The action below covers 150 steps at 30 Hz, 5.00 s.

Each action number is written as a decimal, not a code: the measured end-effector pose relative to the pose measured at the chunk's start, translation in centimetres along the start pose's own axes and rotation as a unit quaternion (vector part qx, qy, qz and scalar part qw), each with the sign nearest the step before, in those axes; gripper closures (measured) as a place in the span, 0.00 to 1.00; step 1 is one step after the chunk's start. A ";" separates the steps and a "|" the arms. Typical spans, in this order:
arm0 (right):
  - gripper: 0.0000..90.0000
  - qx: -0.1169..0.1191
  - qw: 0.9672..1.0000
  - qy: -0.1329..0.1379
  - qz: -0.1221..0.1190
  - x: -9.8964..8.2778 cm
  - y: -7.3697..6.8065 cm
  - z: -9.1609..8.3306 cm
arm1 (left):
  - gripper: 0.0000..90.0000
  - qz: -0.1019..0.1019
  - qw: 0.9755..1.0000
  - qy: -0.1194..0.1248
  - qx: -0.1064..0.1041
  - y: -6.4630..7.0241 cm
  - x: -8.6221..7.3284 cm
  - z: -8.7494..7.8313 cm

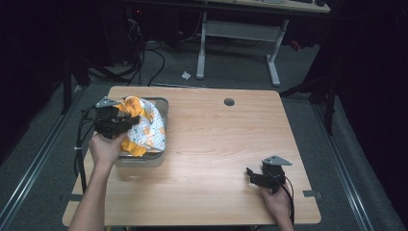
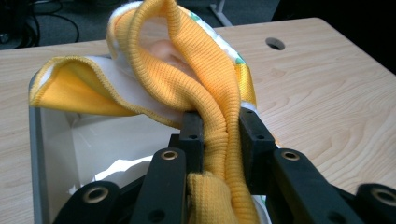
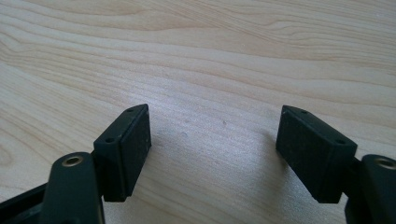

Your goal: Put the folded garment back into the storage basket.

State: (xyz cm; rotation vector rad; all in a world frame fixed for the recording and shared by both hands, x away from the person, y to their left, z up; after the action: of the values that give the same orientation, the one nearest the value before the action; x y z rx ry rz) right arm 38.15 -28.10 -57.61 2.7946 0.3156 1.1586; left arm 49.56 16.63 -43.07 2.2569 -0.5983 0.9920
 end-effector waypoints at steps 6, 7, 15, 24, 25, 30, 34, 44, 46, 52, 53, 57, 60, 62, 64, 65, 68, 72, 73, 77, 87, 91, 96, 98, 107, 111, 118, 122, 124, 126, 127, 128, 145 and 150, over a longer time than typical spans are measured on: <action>0.30 0.000 1.000 0.000 0.000 0.0 0.0 0.0 | 0.82 -0.010 1.000 -0.016 0.009 -1.1 -0.8 0.8; 0.30 0.000 1.000 0.000 0.000 0.0 0.0 0.0 | 0.82 -0.010 1.000 -0.021 0.011 -1.2 -1.0 1.0; 0.30 0.000 1.000 0.000 0.000 0.0 0.0 0.0 | 0.82 0.008 0.998 -0.059 0.037 -1.8 -1.8 2.9; 0.30 0.000 1.000 0.000 0.000 0.0 0.0 0.0 | 0.82 0.018 0.993 -0.098 0.055 -2.8 -2.8 5.0; 0.30 0.000 1.000 0.000 0.000 0.0 0.0 0.0 | 0.82 0.021 0.993 -0.102 0.057 -2.8 -2.8 5.2; 0.30 0.000 1.000 0.000 0.000 0.0 0.0 0.0 | 0.82 0.022 0.990 -0.121 0.068 -3.0 -3.3 6.1; 0.30 0.000 1.000 0.000 0.000 0.0 0.0 0.0 | 0.81 0.010 0.988 -0.134 0.081 -3.4 -3.7 6.4; 0.30 0.000 1.000 0.000 0.000 0.0 0.0 0.0 | 0.66 -0.034 0.977 -0.176 0.117 -5.1 -4.9 7.0; 0.30 0.000 1.000 0.000 0.000 0.0 0.0 0.0 | 0.60 -0.038 0.976 -0.175 0.123 -5.2 -5.0 7.0; 0.30 0.000 1.000 0.000 0.000 0.0 0.0 0.0 | 0.47 -0.036 0.977 -0.159 0.135 -5.2 -4.6 6.5; 0.30 0.000 1.000 0.000 0.000 0.0 0.0 0.0 | 0.46 -0.033 0.977 -0.158 0.136 -5.2 -4.5 6.4; 0.30 0.000 1.000 0.000 0.000 0.0 0.0 0.0 | 0.44 -0.026 0.980 -0.140 0.139 -4.8 -4.0 5.9; 0.30 0.000 1.000 0.000 0.000 0.0 0.0 0.0 | 0.44 -0.022 0.983 -0.118 0.136 -4.2 -3.5 5.3; 0.30 0.000 1.000 0.000 0.000 0.0 0.0 0.0 | 0.44 -0.016 0.985 -0.108 0.132 -3.7 -3.2 5.0; 0.30 0.000 1.000 0.000 0.000 0.0 0.0 0.0 | 0.44 -0.009 0.987 -0.098 0.131 -3.2 -2.9 4.6; 0.30 0.000 1.000 0.000 0.000 0.0 0.0 0.0 | 0.44 -0.007 0.988 -0.092 0.127 -2.9 -2.7 4.4; 0.30 0.000 1.000 0.000 0.000 0.0 0.0 0.0 | 0.44 -0.003 0.990 -0.079 0.119 -2.2 -2.4 4.0; 0.30 0.000 1.000 0.000 0.000 0.0 0.0 0.0 | 0.44 0.005 0.993 -0.065 0.103 -1.0 -2.2 3.8; 0.30 0.000 1.000 0.000 0.000 0.0 0.0 0.0 | 0.44 0.007 0.993 -0.065 0.100 -0.8 -2.1 3.8; 0.30 0.000 1.000 0.000 0.000 0.0 0.0 0.0 | 0.43 0.020 0.994 -0.056 0.089 0.5 -1.9 3.8; 0.30 0.000 1.000 0.000 0.000 0.0 0.0 0.0 | 0.43 0.041 0.996 -0.042 0.064 3.0 -1.5 3.6; 0.30 0.000 1.000 0.000 0.000 0.0 0.0 0.0 | 0.42 0.047 0.996 -0.037 0.059 3.8 -1.5 3.4; 0.30 0.000 1.000 0.000 0.000 0.0 0.0 0.0 | 0.42 0.053 0.997 -0.032 0.050 4.6 -1.5 3.4; 0.30 0.000 1.000 0.000 0.000 0.0 0.0 0.0 | 0.42 0.054 0.997 -0.027 0.048 4.9 -1.5 3.3; 0.30 0.000 1.000 0.000 0.000 0.0 0.0 0.0 | 0.42 0.061 0.997 -0.020 0.037 6.2 -1.9 3.1; 0.30 0.000 1.000 0.000 0.000 0.0 0.0 0.0 | 0.42 0.061 0.997 -0.016 0.034 6.5 -2.1 3.1; 0.30 0.000 1.000 0.000 0.000 0.0 0.0 0.0 | 0.42 0.067 0.997 -0.015 0.025 7.5 -2.6 3.1; 0.30 0.000 1.000 0.000 0.000 0.0 0.0 0.0 | 0.42 0.068 0.997 -0.014 0.018 8.1 -3.1 3.1; 0.30 0.000 1.000 0.000 0.000 0.0 0.0 0.0 | 0.42 0.068 0.997 -0.013 0.016 8.4 -3.3 3.2; 0.30 0.000 1.000 0.000 0.000 0.0 0.0 0.0 | 0.42 0.069 0.997 -0.013 0.013 8.6 -3.4 3.2; 0.30 0.000 1.000 0.000 0.000 0.0 0.0 0.0 | 0.42 0.069 0.997 -0.013 0.010 8.7 -3.5 3.3; 0.30 0.000 1.000 0.000 0.000 0.0 0.0 0.0 | 0.42 0.069 0.998 -0.013 0.009 8.9 -3.6 3.4; 0.30 0.000 1.000 0.000 0.000 0.0 0.0 0.0 | 0.42 0.062 0.998 0.000 -0.018 10.8 -5.1 3.9; 0.30 0.000 1.000 0.000 0.000 0.0 0.0 0.0 | 0.42 0.060 0.998 0.002 -0.026 11.5 -5.5 4.3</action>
State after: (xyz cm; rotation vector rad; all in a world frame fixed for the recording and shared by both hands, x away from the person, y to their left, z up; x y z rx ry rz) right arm 38.17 -28.10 -57.61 2.7943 0.3145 1.1583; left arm 41.32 6.38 -45.77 2.1938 -0.7584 1.0262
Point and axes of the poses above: each handheld gripper's, and its own axes: z roughly forward along the jaws, x roughly out of its top, y roughly to its right, the point moved 8 cm from there along z, roughly forward along the jaws, and after that the axes turned 13 degrees about -x, right-handed, at the moved point
